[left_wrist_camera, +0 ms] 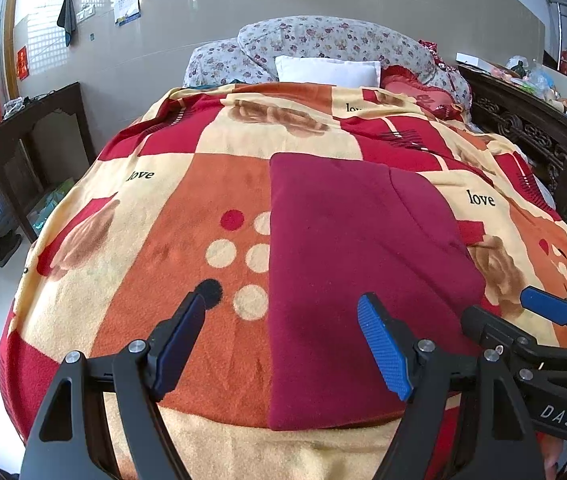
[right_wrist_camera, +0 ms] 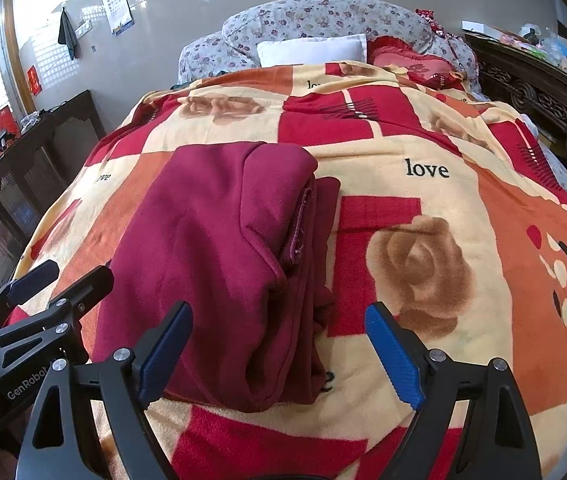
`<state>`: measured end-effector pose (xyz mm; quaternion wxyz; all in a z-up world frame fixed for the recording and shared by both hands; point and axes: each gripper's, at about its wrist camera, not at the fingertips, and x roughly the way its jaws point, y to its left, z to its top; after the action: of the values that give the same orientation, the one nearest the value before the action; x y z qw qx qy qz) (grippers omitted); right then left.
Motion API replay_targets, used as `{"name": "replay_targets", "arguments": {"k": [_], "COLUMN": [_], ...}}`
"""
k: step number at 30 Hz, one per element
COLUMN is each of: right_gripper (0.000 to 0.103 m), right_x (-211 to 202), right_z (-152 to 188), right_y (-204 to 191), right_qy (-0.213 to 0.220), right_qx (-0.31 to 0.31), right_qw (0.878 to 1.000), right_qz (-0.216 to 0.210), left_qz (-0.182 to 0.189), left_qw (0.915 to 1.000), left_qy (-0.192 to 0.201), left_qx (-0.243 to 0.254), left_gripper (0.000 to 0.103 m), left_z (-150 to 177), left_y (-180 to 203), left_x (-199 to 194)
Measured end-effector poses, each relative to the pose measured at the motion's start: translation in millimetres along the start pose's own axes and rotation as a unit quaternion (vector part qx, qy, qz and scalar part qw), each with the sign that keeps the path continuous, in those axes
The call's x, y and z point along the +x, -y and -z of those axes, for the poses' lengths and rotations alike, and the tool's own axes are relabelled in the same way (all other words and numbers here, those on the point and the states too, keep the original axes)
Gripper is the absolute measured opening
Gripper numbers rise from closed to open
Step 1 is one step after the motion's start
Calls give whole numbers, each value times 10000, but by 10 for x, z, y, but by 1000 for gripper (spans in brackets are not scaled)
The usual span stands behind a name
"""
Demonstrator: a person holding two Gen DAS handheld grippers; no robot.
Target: Fold small clothes
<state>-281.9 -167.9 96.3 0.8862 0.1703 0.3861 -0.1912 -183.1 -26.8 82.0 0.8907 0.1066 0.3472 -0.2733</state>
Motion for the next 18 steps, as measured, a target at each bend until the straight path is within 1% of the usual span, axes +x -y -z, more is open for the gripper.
{"name": "replay_targets", "arguments": {"k": [13,18], "right_gripper": [92,92], "right_x": [74,92], "right_z": [5,9], "right_y": [-12,-11], "right_qy": [-118,-145], "right_qx": [-9,-7], "right_qw": [9999,9999], "right_qz": [-32,-39], "left_qz": [-4,-54], "left_qw": [10000,9999], "left_qy": [-30,55], "left_qx": [0,71], "left_gripper": [78,79], "left_z": [7,27], "left_y": [2,12], "left_x": [44,64]}}
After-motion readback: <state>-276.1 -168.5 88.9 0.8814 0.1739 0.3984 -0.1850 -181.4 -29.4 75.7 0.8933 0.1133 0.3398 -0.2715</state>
